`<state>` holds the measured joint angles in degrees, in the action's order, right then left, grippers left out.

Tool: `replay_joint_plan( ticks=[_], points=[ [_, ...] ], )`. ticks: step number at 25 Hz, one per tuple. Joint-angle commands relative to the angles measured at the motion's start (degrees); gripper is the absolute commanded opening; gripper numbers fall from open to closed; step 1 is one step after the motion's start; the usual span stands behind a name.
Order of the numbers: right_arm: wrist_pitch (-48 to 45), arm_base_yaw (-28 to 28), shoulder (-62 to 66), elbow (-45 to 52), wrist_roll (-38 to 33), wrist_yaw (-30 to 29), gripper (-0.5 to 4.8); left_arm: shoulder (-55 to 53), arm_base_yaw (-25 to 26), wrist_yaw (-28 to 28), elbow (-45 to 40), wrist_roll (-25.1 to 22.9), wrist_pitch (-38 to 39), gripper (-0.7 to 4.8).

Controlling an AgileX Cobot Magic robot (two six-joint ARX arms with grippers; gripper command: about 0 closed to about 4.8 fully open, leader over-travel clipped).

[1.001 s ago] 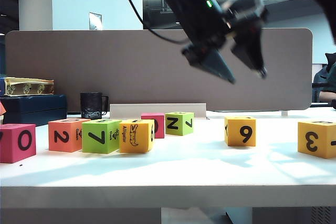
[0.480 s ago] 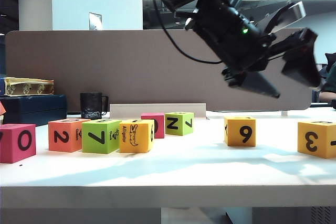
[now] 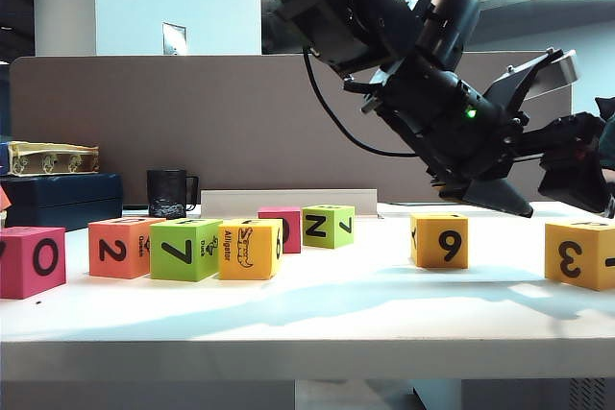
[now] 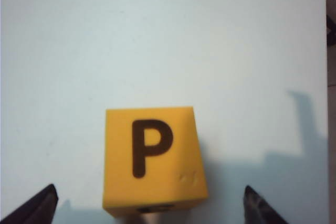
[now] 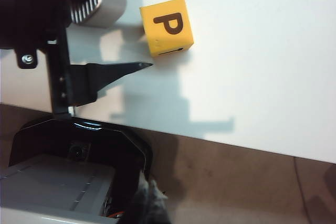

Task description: Select the appropriate blocks from the scattered letter blocks on the table and arrange them in a row to spell out "DEEP".

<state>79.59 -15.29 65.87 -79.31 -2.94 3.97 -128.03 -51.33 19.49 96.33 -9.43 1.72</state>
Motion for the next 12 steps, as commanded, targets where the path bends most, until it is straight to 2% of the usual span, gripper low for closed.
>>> replay_joint_plan(
  ticks=[1, 5, 8, 9, 12],
  points=[
    [-0.15, -0.04, -0.15, -0.24, -0.11, -1.40, -0.01, -1.05, -0.94, 0.09, 0.13, -0.02, -1.92, 4.79],
    [-0.17, -0.04, -0.15, -0.24, -0.09, -1.38, -0.02, -2.60, -1.20, 0.00, 0.13, 0.00, -3.67, 4.79],
    [-0.15, -0.04, -0.15, -0.24, -0.09, -1.36, -0.01, -2.91, -1.55, -0.66, 0.13, 0.44, -4.39, 3.83],
    [-0.17, -0.04, -0.15, -0.24, -0.09, -1.36, -0.01, -2.91, -1.60, -0.61, 0.13, 0.46, -4.59, 3.29],
    [-0.35, -0.04, -0.15, -0.24, -0.09, -1.36, -0.01, -2.93, -1.64, -0.85, 0.13, 1.57, -4.83, 3.02]
  ],
)
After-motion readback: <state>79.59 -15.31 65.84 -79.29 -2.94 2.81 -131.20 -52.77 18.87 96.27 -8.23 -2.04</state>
